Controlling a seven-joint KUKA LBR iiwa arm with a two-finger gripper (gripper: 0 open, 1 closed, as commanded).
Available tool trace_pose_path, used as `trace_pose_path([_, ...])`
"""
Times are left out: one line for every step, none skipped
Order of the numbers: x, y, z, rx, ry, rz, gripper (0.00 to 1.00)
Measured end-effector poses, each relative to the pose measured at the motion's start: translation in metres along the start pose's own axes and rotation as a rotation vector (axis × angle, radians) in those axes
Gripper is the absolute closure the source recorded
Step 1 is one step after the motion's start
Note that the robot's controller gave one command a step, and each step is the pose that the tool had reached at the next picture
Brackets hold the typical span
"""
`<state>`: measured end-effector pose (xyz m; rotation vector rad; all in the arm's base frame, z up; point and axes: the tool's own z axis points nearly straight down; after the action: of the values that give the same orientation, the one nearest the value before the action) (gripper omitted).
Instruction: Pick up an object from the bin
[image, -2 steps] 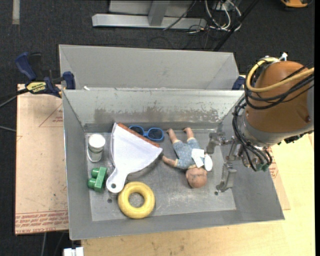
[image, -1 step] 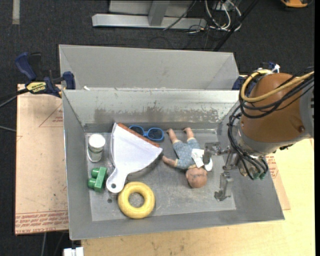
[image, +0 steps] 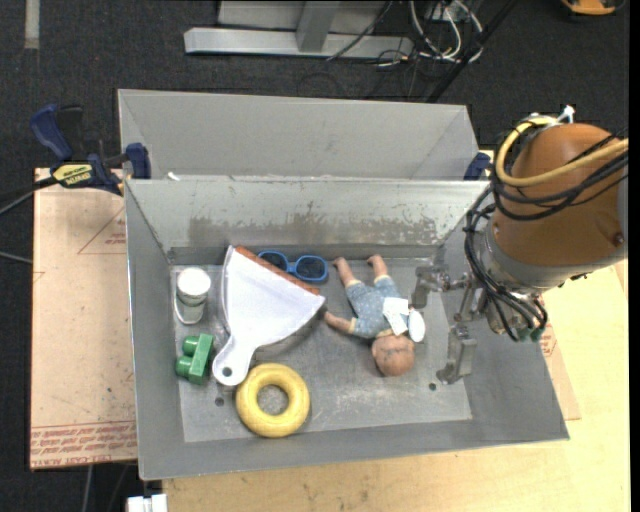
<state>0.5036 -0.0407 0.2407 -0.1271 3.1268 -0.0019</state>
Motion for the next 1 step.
trace_pose_path([-0.0136, 0.0005, 0.0524, -0.002, 0.012, 0.087, 0.0])
